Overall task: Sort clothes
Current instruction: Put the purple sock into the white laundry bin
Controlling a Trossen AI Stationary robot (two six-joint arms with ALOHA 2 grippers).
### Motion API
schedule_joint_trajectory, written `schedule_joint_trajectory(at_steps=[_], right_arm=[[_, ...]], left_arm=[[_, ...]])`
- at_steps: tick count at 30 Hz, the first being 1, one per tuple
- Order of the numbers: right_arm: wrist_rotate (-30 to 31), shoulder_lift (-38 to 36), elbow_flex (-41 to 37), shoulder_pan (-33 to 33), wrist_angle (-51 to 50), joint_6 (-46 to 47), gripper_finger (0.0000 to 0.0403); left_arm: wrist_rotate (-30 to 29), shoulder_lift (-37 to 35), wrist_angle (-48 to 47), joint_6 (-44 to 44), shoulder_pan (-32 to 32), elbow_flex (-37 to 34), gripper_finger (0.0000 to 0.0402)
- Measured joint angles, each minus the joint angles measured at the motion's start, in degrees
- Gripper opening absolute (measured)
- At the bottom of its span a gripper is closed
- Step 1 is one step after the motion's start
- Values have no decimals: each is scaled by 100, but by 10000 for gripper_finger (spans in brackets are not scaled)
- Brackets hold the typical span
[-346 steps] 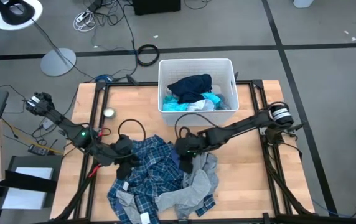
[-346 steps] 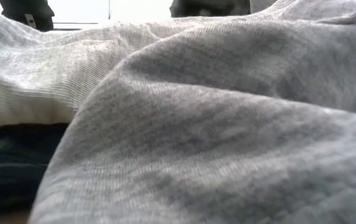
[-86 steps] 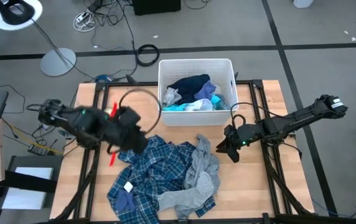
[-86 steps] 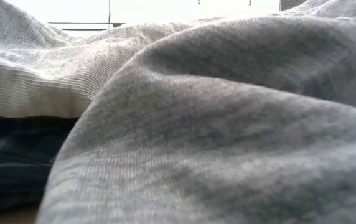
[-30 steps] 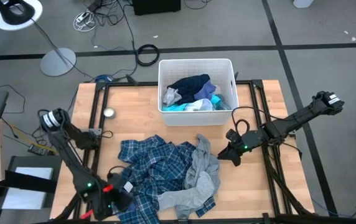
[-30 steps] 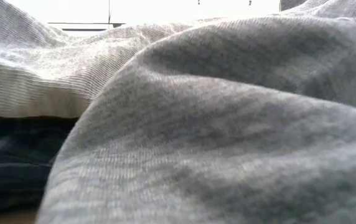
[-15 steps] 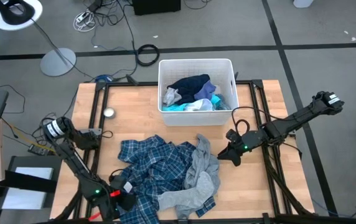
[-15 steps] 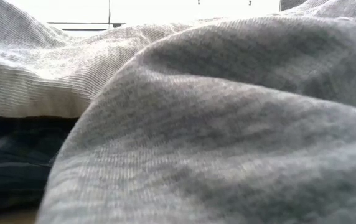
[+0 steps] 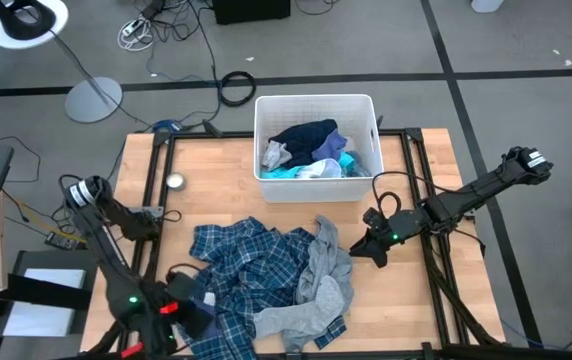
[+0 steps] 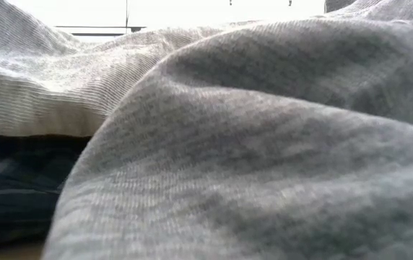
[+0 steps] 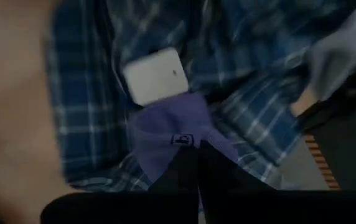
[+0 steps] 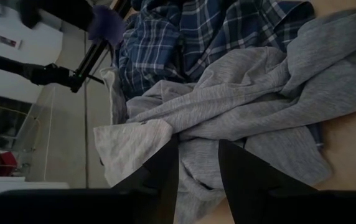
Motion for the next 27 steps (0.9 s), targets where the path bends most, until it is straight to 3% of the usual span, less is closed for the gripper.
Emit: schedule_joint_trajectory(at_steps=[5,9,13,20,23,27], right_arm=[[0,0,0,-3,2,-92,114],[69,0,0,-9,2,-235,114],[347,0,0,-29,-19,-559,114],[575,2,2,-107,-127,-860,114],[631,2,2,-116,-109,-1046,114],[735,2,2,-166,-85,-1203,114]], left_arm=[[-543,-39,-2058,187,145,1351,1],[-817,-67,-3353,830,662,2492,1],[-1399,-503,-3273,2454,1606,2959,0],[-1612,-747,-3170,5292,3807,3878,0],[-1462,-719,-2771,6527,4755,4282,0],[-719,-630,-1637,8026,5928,4452,0]])
